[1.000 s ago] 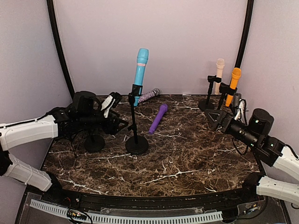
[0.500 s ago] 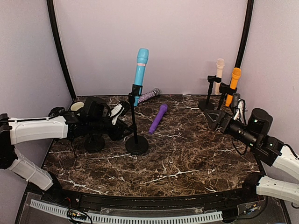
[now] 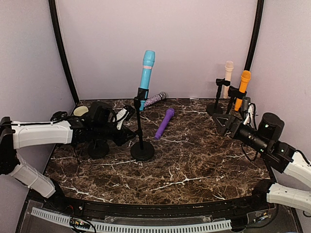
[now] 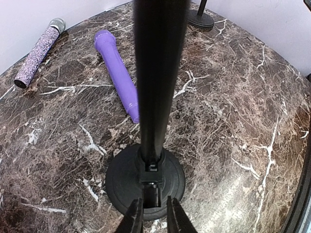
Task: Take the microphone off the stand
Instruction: Move the microphone stand with the microphone to the center of the board.
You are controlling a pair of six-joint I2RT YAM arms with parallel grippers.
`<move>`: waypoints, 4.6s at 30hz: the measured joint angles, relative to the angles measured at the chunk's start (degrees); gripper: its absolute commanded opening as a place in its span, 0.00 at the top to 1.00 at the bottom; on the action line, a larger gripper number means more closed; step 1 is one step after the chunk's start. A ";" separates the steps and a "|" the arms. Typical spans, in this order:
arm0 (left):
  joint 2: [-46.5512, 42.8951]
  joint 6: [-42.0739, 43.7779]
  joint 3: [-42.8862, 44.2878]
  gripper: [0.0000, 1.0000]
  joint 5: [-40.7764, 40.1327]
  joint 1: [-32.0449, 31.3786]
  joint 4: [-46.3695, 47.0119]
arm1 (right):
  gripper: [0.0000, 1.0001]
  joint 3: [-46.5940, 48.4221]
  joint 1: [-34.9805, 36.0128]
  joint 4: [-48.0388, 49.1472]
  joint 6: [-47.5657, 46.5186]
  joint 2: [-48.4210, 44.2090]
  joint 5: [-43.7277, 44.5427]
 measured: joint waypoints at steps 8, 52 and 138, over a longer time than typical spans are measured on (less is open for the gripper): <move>0.37 -2.45 0.00 0.83 -0.17 0.00 0.07 | 0.01 0.00 0.00 -0.04 0.00 -1.03 0.02; 1.75 -20.15 -0.35 1.00 5.51 0.09 2.29 | 0.02 -0.02 0.00 -0.42 0.20 -1.79 0.02; 3.54 -0.81 -0.20 0.69 7.78 2.29 17.33 | 0.02 -0.37 0.00 3.13 3.63 0.63 -4.96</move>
